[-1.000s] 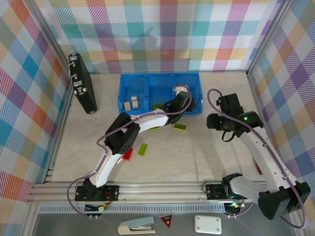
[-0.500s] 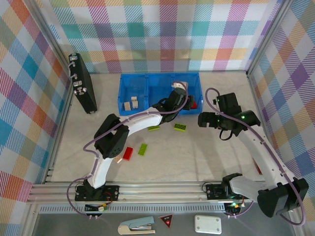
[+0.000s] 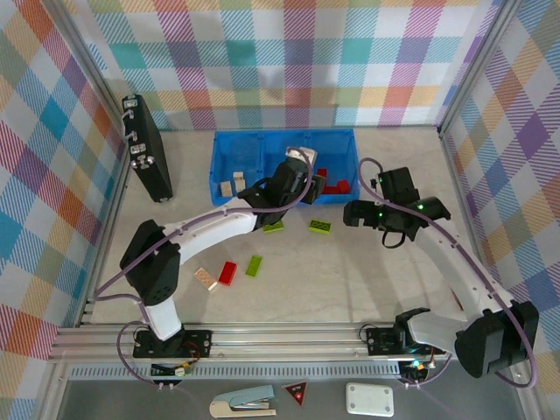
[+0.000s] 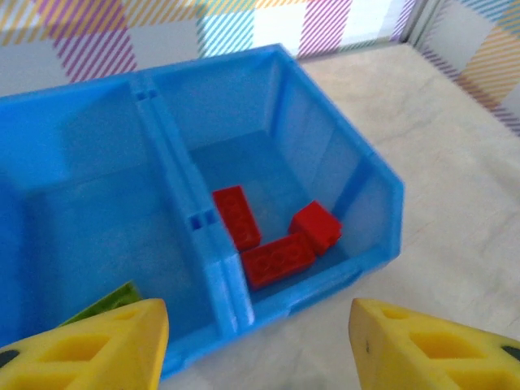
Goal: Sort the legos into containers by color
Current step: Pick up the lego from the center of the table.
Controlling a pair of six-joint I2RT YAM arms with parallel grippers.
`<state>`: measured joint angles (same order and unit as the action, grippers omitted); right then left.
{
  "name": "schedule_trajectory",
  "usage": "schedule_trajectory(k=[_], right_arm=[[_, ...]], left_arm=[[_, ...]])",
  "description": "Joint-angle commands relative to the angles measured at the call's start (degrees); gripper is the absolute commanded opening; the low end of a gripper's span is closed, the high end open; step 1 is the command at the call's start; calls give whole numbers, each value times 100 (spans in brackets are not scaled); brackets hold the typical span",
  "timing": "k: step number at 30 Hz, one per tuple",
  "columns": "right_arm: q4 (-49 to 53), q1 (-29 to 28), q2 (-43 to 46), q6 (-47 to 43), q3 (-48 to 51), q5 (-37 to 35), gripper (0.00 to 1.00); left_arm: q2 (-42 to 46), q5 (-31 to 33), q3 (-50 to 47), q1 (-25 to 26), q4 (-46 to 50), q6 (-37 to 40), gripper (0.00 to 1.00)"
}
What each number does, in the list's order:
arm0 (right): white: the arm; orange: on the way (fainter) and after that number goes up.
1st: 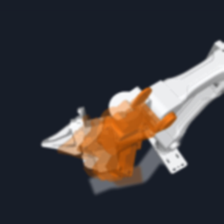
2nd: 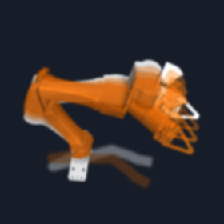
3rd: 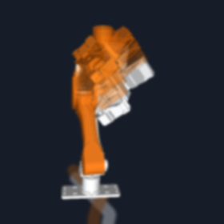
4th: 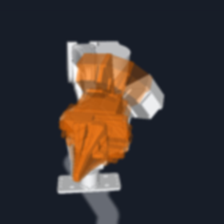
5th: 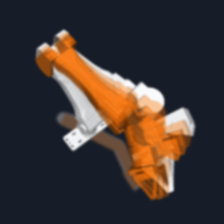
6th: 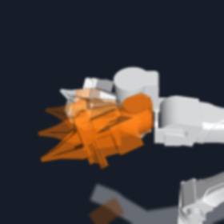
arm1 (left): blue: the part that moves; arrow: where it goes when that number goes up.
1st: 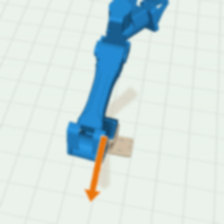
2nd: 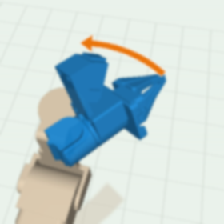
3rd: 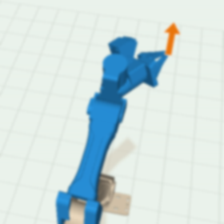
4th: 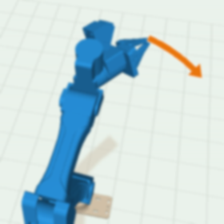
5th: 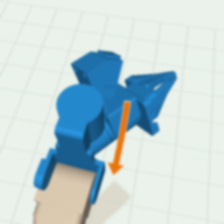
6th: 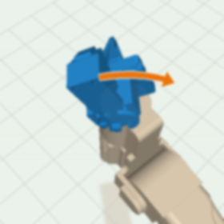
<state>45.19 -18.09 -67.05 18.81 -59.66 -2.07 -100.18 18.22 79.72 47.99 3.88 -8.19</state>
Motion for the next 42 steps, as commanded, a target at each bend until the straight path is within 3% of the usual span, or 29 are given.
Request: schedule_trajectory(k=[1, 7, 13, 22, 28, 33, 42], right_arm=[[-259, -41, -148, 262, 94, 204, 97], [-625, -85, -428, 725, 209, 390, 87], [-731, -383, -1061, 1176, 35, 133, 85], [-635, -1340, -2225, 1935, -606, -999, 87], [-767, -1694, -2855, 2390, -919, -1202, 88], [-860, -1813, -3228, 2589, -1055, -1256, 90], [-1092, -1812, -3835, 2652, -1326, -1210, 90]], left_arm=[[520, 461, -212, 44, 648, 378, 63], [1189, 548, -777, -107, 1158, 518, 69], [1839, 627, -1218, -377, 2001, 497, 75], [2401, 90, -1295, -1269, 3257, 476, 77], [2493, -443, -1030, -2140, 4049, 701, 76], [2702, -561, -1197, -2506, 3946, 1095, 78], [2687, -621, -1503, -2707, 3507, 1454, 79]])
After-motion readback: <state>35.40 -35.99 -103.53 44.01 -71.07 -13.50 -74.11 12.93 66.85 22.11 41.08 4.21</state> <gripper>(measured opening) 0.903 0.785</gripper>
